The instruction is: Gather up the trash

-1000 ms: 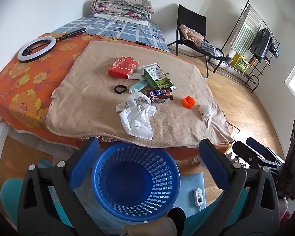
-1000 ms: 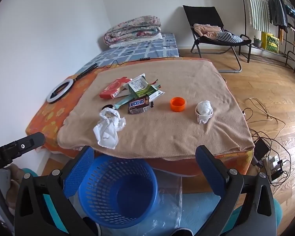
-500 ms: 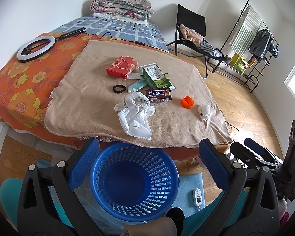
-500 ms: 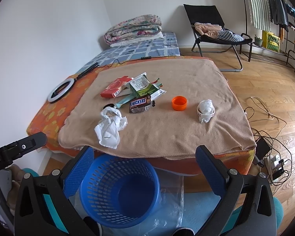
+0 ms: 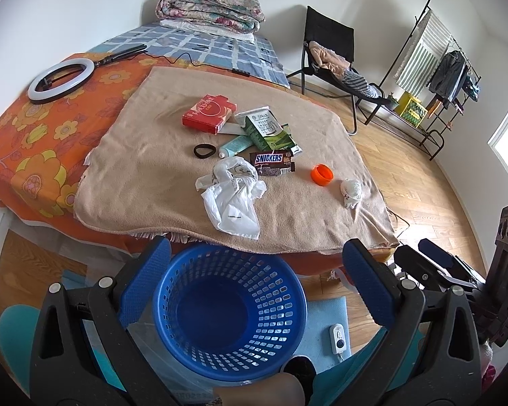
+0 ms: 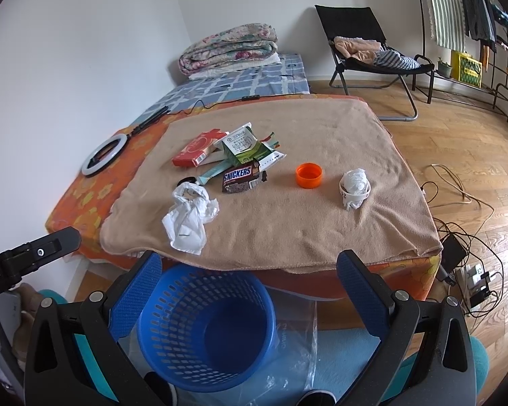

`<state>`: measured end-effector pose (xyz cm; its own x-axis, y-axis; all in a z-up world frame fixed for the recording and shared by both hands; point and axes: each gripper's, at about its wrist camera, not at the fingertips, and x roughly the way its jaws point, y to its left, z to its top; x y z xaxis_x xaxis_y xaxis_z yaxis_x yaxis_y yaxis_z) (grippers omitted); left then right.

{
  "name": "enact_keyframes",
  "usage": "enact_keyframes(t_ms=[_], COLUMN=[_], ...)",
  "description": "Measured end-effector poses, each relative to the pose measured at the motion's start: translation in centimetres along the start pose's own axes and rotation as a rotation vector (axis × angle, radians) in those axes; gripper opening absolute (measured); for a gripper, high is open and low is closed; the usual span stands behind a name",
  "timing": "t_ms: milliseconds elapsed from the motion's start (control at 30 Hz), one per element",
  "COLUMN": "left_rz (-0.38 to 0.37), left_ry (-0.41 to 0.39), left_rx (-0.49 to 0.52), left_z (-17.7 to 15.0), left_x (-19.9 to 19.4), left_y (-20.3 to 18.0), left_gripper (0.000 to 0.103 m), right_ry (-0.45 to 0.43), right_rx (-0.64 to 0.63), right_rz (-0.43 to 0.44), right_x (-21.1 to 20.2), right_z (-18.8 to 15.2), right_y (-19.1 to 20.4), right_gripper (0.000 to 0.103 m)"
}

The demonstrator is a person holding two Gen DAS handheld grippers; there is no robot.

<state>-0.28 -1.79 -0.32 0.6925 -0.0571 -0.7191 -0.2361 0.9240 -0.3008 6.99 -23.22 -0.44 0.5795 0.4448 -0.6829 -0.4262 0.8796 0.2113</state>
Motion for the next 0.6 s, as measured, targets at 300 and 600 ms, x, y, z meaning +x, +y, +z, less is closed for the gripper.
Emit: enact_keyframes(t_ms=[300,600], left_rz=[-0.004,-0.005], left_ry=[0.003,0.004], left_rx=[-0.002,-0.005], left_z=[0.12,0.19], left_x=[0.11,0.13], left_y=[0.23,0.34], left_gripper=[0.103,0.103], right_ry=[0.011,0.019], right_rx=[0.004,0.006], right_rz=[0.001,0.000], right_x=[0.33,0.49], right_z=[-0.06,-0.16], right_y=[-0.01,-0.11], right_gripper=[0.102,0.102])
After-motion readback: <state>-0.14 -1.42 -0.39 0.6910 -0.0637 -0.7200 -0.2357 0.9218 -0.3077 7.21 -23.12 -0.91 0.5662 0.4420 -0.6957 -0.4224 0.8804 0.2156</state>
